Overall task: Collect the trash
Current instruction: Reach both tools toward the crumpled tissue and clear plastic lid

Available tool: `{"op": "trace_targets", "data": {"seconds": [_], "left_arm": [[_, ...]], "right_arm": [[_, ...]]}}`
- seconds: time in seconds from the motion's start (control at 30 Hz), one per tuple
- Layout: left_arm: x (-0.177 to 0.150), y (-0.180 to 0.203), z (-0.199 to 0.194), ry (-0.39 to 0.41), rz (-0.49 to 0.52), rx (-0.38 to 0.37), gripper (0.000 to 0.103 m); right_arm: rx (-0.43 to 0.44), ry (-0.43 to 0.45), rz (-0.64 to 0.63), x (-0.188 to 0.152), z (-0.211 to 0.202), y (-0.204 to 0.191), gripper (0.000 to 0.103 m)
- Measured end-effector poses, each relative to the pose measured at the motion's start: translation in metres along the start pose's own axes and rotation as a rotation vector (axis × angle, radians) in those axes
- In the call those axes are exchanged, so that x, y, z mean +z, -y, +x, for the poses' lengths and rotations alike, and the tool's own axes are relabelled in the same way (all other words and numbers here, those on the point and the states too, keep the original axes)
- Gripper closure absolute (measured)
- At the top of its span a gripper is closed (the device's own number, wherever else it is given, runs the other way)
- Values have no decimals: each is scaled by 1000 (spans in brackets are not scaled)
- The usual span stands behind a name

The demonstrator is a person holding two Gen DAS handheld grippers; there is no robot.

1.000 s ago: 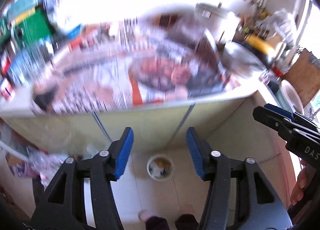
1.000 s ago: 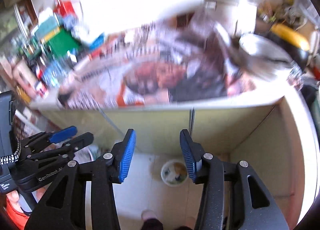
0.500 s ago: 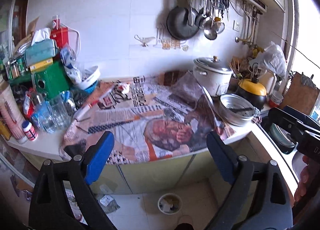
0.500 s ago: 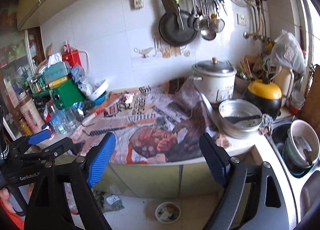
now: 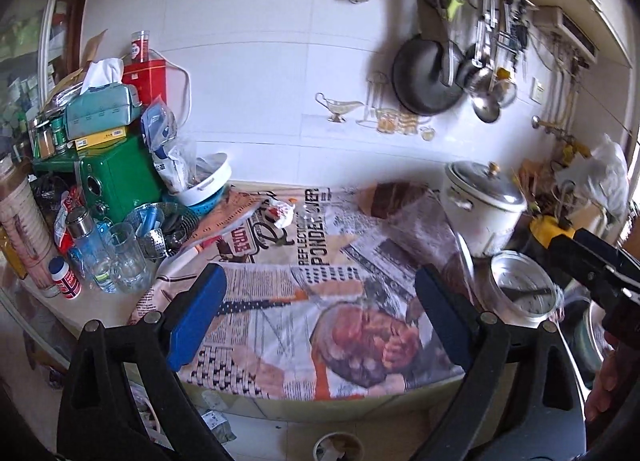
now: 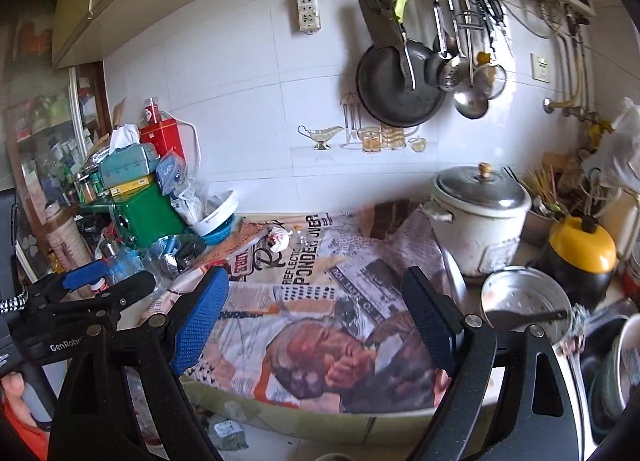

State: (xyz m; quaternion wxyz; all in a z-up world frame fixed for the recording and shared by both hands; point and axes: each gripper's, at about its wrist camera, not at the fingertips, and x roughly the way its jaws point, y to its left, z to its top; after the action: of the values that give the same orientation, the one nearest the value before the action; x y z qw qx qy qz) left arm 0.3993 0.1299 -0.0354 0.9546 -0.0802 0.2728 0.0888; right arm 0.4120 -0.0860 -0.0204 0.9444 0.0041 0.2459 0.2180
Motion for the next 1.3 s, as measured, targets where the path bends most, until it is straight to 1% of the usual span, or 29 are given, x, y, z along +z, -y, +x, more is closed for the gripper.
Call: {"op": "trace_targets", "data": {"seconds": [0.13,0.23,0.33,0.43,0.5,0.57,0.63,0.7,0.8,0.87,0.9,1.03,1.17,1.3], "left_arm": [[16,-6,26,16,-75,54,7],[29,-12,43,18,-99,90,7],[41,-19,60,13,-101,129,7],[55,-30,81,11,-90,160,7],[62,-36,97,4,-82,168,7],[70,-46,118,-5,-70,168,7],[77,-55,139,-14,-61,161,7],[85,-67,163,-30,-57,140,7],[95,-87,202,-63,-55,111,8],[102,-102,229,-86,-55,101,8],[105,-109,240,-96,-54,96,8],[109,-132,291,-147,-31,92,8],[101,-151,340,-223,-16,68,8],[86,-165,380,-301,-22,27,8]], "right_arm": [[35,-26,-70,15,35,8,17],[63,-47,-106,21,59,9,17],[95,-84,-140,29,87,4,17],[136,-123,-143,37,118,3,17],[123,-142,-147,42,138,1,17],[95,-150,-150,47,159,-5,16],[77,-160,-143,52,179,-7,9],[66,-167,-135,57,199,-11,7],[3,-184,-144,64,232,-18,6],[-29,-201,-148,66,258,-24,2],[-27,-210,-142,67,271,-27,1],[-1,-279,-87,67,328,-32,1],[-24,-378,-62,54,395,-34,1],[-60,-471,-46,31,456,-36,3]]}}
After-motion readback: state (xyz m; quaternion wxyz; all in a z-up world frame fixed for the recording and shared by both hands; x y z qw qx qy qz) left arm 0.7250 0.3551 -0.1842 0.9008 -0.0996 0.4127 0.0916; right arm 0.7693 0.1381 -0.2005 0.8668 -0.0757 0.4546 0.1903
